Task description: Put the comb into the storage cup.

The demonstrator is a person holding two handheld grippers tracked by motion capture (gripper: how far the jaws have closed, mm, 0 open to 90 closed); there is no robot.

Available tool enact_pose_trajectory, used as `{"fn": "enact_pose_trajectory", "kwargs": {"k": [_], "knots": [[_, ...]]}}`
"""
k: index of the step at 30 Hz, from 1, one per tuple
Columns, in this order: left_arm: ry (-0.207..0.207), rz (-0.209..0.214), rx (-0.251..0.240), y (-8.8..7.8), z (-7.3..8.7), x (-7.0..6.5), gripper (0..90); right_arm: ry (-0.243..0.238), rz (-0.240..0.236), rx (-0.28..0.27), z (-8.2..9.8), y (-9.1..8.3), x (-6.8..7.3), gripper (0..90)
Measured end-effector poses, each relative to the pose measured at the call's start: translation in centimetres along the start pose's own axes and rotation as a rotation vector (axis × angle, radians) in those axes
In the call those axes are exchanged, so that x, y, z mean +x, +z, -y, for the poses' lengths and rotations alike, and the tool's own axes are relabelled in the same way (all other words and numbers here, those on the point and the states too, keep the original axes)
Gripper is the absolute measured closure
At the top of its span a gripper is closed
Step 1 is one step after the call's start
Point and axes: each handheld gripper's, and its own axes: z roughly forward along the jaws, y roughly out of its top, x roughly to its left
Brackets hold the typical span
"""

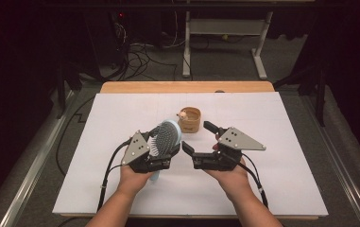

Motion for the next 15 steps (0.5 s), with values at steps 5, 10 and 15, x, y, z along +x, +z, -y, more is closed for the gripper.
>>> {"fn": "enact_pose_trajectory", "kwargs": {"k": [5, 10, 15], "knots": [[0.007, 0.006, -0.001, 0.1, -0.1, -0.3, 20.6, 0.008, -0.025, 0.005, -0.2, 0.5, 0.4, 10.1], [0.01, 0.016, 0.003, 0.2, 0.0, -0.5, 20.6, 0.008, -0.036, 0.006, -0.1, 1.0, 0.7, 11.9], [0.006, 0.018, 0.003, 0.2, 0.0, -0.6, 20.6, 0.026, -0.046, 0.006, 0.0, 1.5, 0.7, 13.6]]}}
